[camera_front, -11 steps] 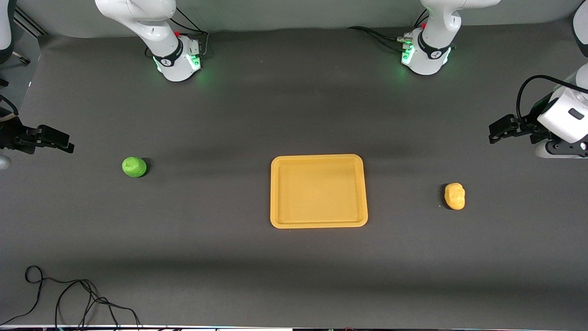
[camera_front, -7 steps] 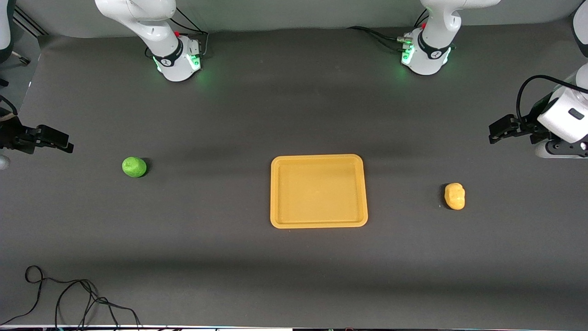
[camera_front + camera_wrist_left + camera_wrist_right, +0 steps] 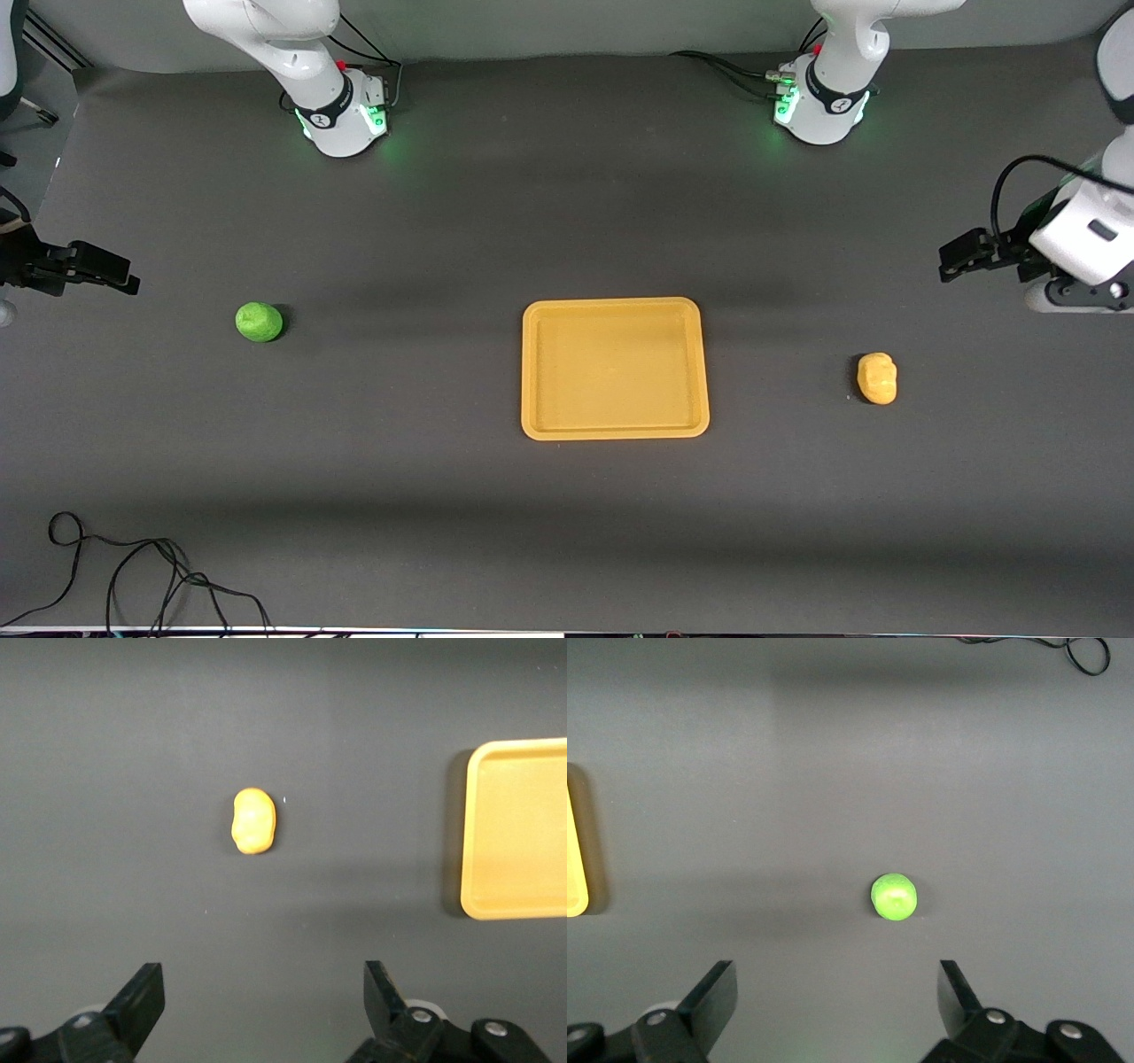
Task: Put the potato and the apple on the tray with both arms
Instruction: 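Move the left gripper down to the yellow potato and grasp it, then carry the potato with the left gripper over the tray and lower it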
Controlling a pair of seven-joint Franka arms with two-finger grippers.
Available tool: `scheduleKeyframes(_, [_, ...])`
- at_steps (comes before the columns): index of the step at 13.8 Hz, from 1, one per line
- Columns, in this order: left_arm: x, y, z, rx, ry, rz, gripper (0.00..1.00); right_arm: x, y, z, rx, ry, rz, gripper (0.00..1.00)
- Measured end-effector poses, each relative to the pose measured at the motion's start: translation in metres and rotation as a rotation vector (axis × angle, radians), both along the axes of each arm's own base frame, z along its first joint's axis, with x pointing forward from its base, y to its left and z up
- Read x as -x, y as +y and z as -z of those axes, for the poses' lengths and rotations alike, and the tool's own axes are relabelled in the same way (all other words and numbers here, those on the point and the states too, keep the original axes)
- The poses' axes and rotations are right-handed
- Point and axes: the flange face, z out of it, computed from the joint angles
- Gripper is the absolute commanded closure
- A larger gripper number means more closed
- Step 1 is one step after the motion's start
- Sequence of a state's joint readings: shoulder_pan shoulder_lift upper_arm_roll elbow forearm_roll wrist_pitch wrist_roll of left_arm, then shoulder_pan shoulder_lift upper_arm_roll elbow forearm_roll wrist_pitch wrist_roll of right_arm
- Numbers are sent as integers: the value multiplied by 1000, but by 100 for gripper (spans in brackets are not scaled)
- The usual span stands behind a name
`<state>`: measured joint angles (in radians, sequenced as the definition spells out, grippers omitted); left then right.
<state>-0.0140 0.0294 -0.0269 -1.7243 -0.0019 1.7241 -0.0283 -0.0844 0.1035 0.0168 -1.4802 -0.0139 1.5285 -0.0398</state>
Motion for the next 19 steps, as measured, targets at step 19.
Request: scheduleKeyframes(19, [-6,41,364,2,-163,72,17,0,2,1,-3,2,13,0])
